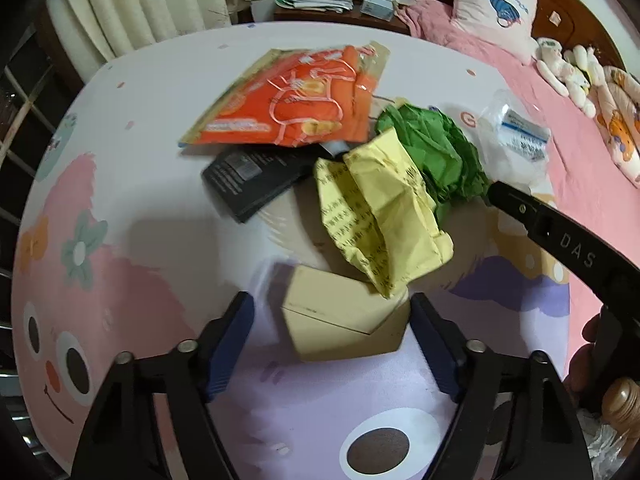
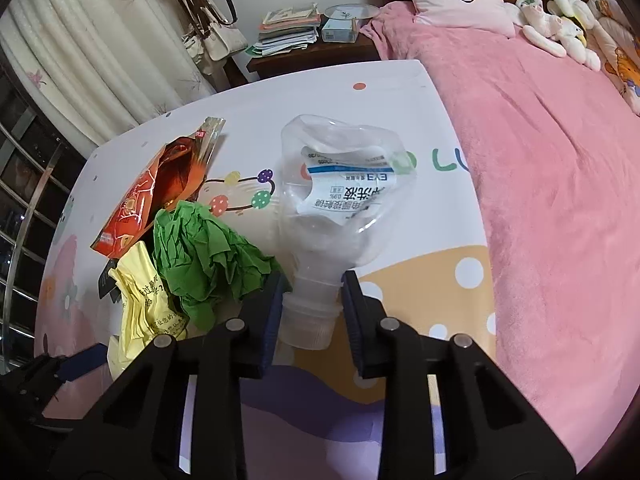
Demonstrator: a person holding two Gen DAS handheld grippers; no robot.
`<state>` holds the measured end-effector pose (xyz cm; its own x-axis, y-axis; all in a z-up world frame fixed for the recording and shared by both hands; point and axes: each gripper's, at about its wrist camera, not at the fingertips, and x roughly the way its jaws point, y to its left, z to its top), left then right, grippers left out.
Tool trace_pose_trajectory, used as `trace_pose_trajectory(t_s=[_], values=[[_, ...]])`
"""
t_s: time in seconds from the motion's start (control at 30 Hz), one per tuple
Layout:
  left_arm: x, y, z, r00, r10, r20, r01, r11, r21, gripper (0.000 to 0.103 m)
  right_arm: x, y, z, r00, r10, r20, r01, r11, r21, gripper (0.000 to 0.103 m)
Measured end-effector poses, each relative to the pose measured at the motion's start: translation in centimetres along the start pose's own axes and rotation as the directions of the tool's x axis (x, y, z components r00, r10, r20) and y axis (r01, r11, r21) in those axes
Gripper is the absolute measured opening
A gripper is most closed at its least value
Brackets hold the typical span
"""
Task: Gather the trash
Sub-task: 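Grasp the clear plastic bottle with the right gripper while the left grasps the beige paper box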
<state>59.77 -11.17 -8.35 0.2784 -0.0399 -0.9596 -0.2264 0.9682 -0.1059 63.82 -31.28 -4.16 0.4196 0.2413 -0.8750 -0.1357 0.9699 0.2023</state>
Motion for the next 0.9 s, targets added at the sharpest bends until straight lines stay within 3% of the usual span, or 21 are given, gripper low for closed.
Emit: trace_pose_trajectory(t_s=[0.03, 0.43, 0.9], values=[[0.3, -0.1, 0.0, 1.0, -0.009, -0.009, 0.009, 1.0, 0.003, 0.065, -0.2, -0.1, -0.2, 1.0, 0.002, 0.001, -0.002, 1.0, -0.001, 0.026], [-0.3, 0.1, -0.9, 1.0, -0.021, 0.006, 0.021, 1.0, 0.004, 0.063, -3.8, -0.5, -3.4, 0.998, 0.058, 0.021, -0.059, 0.998, 0.031, 0.025], [-9.0, 1.5, -5.0, 0.994, -0.048, 0.095, 0.042, 0.997, 0.064, 0.063, -11.9, 2.9, -10.1, 0.993, 0.103, 0.063, -0.106, 0.993, 0.057, 0.025]])
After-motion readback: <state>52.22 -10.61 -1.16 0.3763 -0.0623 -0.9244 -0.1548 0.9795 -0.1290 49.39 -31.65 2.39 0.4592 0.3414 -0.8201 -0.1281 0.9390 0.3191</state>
